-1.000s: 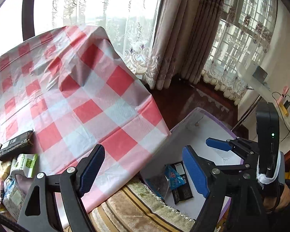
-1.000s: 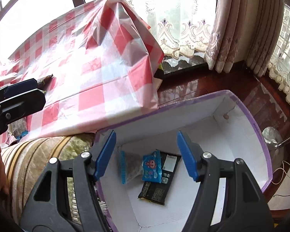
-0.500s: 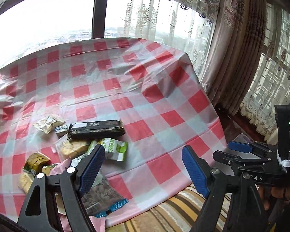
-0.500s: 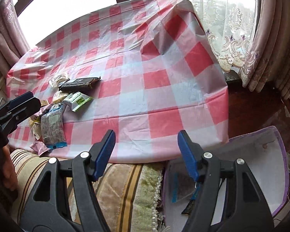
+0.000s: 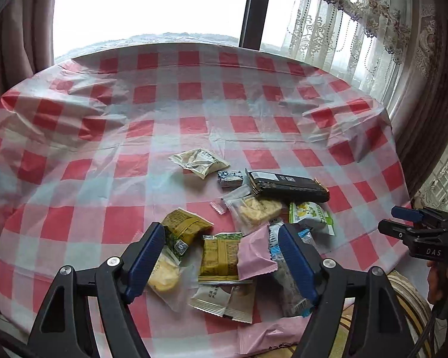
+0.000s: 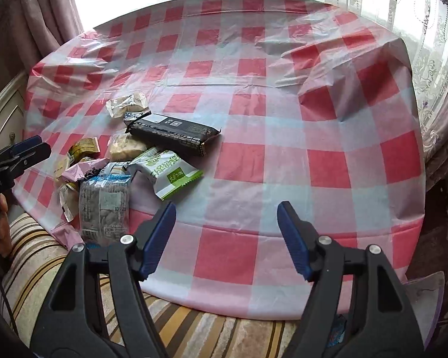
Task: Organize snacks
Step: 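Return the right tool to the table toward another black bar pack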
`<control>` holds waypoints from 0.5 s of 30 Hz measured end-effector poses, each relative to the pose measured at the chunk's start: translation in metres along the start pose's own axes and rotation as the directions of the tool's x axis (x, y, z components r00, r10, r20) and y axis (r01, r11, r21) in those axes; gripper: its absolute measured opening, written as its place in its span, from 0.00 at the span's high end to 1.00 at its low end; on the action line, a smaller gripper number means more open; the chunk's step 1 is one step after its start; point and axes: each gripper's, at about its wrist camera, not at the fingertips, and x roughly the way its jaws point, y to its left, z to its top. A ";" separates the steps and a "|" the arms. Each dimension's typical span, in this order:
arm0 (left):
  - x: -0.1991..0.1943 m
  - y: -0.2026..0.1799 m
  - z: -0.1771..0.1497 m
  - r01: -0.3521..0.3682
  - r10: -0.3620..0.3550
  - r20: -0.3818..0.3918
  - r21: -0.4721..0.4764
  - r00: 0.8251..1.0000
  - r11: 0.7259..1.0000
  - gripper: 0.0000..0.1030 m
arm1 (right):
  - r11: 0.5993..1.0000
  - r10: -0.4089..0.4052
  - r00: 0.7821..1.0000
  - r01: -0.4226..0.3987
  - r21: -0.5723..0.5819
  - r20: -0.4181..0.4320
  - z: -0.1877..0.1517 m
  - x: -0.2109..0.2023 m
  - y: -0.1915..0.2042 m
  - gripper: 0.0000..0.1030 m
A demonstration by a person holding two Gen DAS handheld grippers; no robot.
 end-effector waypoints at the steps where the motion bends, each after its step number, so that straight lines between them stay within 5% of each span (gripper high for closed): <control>1: 0.003 0.006 0.001 0.000 0.000 -0.010 -0.002 1.000 1.000 0.24 | 1.000 0.003 1.000 -0.003 -0.029 -0.006 0.006 0.005 0.004 0.24; 15: 0.067 0.049 0.006 -0.017 0.028 -0.181 0.063 0.983 0.998 0.30 | 0.940 0.049 0.993 -0.084 -0.331 -0.111 0.074 0.076 0.047 0.16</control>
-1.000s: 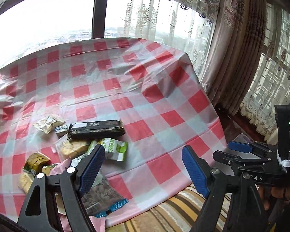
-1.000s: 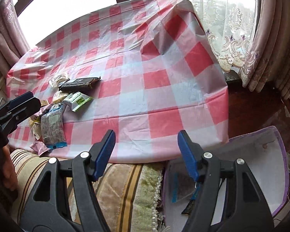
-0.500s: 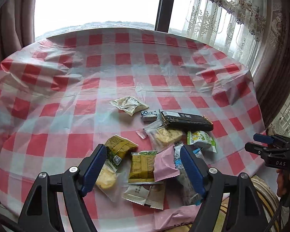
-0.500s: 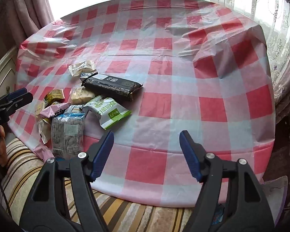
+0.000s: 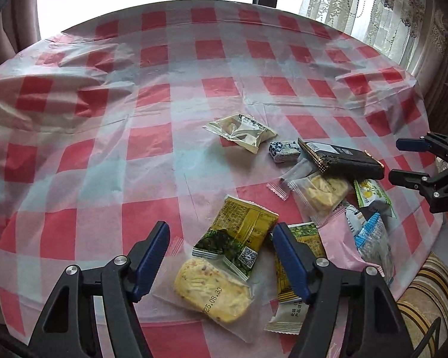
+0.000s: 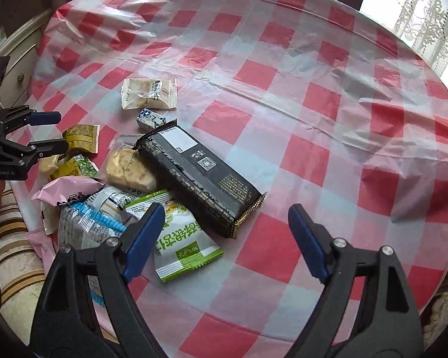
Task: Organize snacks
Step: 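Return the right tool to the table toward another black bar pack, then grasp the black bar pack with the right tool while the left tool grasps a yellow packet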
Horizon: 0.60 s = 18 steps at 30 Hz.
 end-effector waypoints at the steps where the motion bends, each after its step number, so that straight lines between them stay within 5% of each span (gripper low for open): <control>1: 0.004 0.000 0.000 -0.001 0.001 -0.010 0.008 1.000 1.000 0.30 | 1.000 0.003 1.000 -0.003 -0.019 -0.010 0.004 0.005 0.001 0.16; 5: 0.015 0.002 0.002 0.015 -0.014 -0.035 0.021 0.999 1.000 0.33 | 0.997 0.041 0.998 -0.045 -0.065 -0.055 0.018 0.026 -0.001 0.16; 13: 0.029 0.009 0.009 0.019 -0.019 -0.043 0.005 0.999 1.000 0.57 | 0.995 0.084 0.989 -0.090 -0.048 -0.123 0.030 0.066 -0.011 0.16; 18: 0.031 0.012 0.011 0.017 -0.017 -0.028 -0.014 0.999 1.000 0.57 | 0.995 0.099 0.990 -0.101 -0.008 -0.103 0.039 0.078 -0.018 0.14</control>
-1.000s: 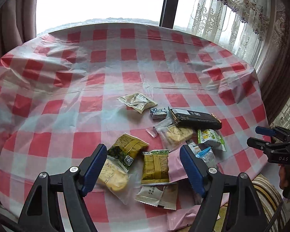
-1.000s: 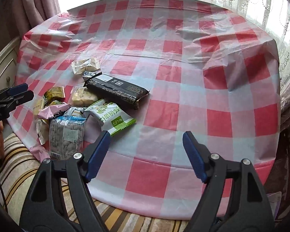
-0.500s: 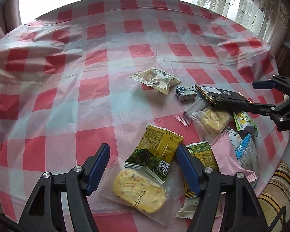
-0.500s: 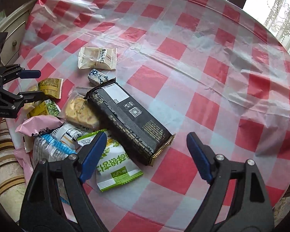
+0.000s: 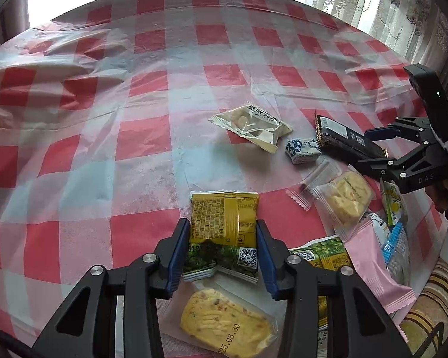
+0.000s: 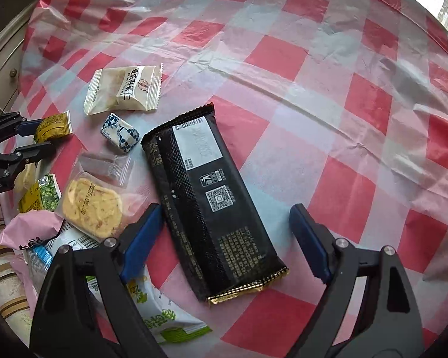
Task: Organize snacks
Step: 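Grasp the black bar pack with the right tool while the left tool grasps a yellow packet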
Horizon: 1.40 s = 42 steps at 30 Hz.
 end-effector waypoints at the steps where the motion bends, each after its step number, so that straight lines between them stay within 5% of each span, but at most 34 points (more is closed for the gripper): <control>1: 0.000 0.000 0.000 -0.001 0.001 0.002 -0.003 1.000 1.000 0.57 | 1.000 -0.005 1.000 0.005 0.004 0.004 0.003 0.001 0.000 0.14; 7: 0.000 0.001 -0.001 -0.016 0.016 0.011 -0.017 1.000 1.000 0.60 | 0.999 -0.027 0.999 0.026 0.035 0.038 0.008 0.004 0.003 0.16; 12: 0.000 0.003 -0.001 -0.022 0.022 0.015 -0.041 1.000 0.999 0.62 | 0.994 -0.058 0.995 0.051 0.094 0.082 0.006 0.000 0.005 0.39; 18: -0.004 0.003 -0.001 -0.024 0.025 0.028 -0.062 0.999 0.998 0.62 | 0.984 -0.080 0.989 0.058 0.171 0.121 -0.004 -0.006 0.005 0.45; 31: -0.029 -0.016 0.005 -0.006 0.012 0.085 -0.063 0.996 0.998 0.63 | 0.941 -0.150 0.972 0.085 0.327 0.178 -0.042 -0.044 -0.013 0.46; 42: -0.046 -0.082 0.009 0.064 -0.068 0.101 0.045 0.993 0.997 0.63 | 0.893 -0.195 0.957 0.083 0.442 0.213 -0.100 -0.097 -0.024 0.46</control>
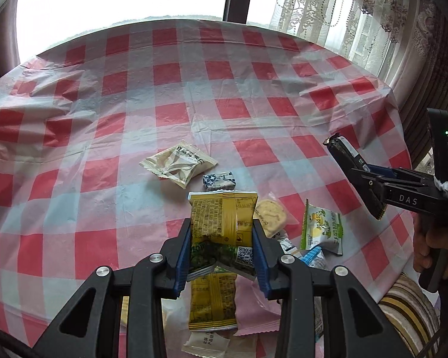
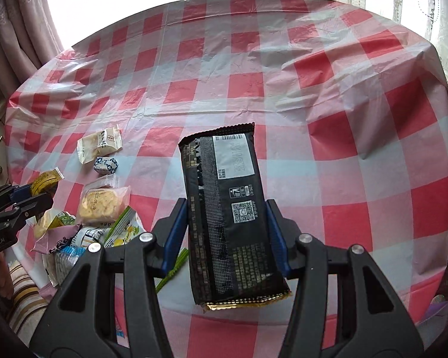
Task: Organize snacks
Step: 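Grasp the black bar pack with the right tool while the left tool grasps a yellow packet, then carry the black bar pack into the white box with the right tool and release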
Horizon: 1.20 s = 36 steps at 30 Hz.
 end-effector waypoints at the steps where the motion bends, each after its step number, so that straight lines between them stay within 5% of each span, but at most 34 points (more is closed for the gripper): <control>1: -0.001 -0.009 0.000 0.010 -0.010 -0.001 0.014 1.000 1.000 0.63 | 1.000 -0.001 1.000 0.001 0.009 0.000 -0.005 -0.006 -0.003 0.46; 15: -0.006 -0.138 -0.013 0.189 -0.178 -0.068 0.227 0.982 0.955 0.63 | 0.987 -0.096 0.995 0.098 0.127 -0.017 -0.099 -0.083 -0.059 0.46; 27: -0.002 -0.245 -0.036 0.339 -0.284 -0.193 0.397 0.939 0.853 0.63 | 0.942 -0.189 0.978 0.207 0.265 -0.091 -0.174 -0.127 -0.124 0.46; 36: 0.002 -0.312 -0.055 0.402 -0.295 -0.282 0.501 0.913 0.766 0.63 | 0.898 -0.215 0.965 0.257 0.356 -0.152 -0.212 -0.135 -0.162 0.46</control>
